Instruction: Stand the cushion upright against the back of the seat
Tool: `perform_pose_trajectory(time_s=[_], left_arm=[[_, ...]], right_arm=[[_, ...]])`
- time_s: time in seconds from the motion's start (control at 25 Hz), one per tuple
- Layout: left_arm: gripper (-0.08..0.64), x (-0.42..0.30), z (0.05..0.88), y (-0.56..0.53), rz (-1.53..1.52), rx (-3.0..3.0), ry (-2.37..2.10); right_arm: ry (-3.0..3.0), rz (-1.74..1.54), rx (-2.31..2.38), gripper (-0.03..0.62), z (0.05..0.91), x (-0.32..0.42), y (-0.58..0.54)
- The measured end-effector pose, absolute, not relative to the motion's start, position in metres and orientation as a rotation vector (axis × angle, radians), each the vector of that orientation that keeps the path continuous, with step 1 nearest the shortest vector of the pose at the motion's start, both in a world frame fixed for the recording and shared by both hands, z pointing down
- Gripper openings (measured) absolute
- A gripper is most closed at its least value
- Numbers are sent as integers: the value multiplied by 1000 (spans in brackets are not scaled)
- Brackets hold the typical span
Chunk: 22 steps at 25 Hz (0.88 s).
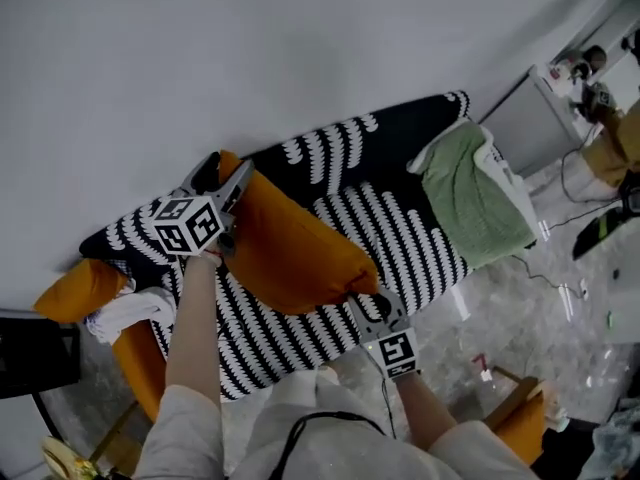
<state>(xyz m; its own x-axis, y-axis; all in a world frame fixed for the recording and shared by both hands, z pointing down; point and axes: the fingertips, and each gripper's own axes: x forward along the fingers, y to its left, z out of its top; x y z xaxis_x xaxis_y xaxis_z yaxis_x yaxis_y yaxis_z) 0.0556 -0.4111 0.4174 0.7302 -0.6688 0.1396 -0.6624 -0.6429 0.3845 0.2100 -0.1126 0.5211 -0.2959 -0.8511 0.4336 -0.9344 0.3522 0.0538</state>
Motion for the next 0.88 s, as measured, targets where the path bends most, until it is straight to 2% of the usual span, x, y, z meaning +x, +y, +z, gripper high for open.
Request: perform_pose_trajectory(time_s=[0.08,0.12,0.16,0.2,0.24,0.36,0.6,0.76,0.88], left_arm=[[341,61,432,-416,96,2507,-996],[281,64,438,-416,123,2507,-987],[189,67,443,-415,124,2509,-981],[133,70,446,-414,103,2511,-977],[113,73,448,-413,71,2511,-972],[97,89,450,-407,-1,2511,-961],[94,132,449,-375,-31,2573,-889],[94,170,436,-331,-49,2679,-865],[94,204,429,-293,-60,2750,-823]], right_arm=[[-2230,336,1581,111,523,214,-115],[-2233,381,1592,112,524,217,-117],[-2239,442,1598,112,525,220,-118],[-2245,514,1598,114,526,224,-120],[-2247,583,1591,122,526,228,-120],[-2237,708,1569,153,519,248,-111],[-2267,825,1836,158,461,307,-96],[-2435,731,1755,158,422,293,-153],[-2530,719,1574,192,420,266,-198]])
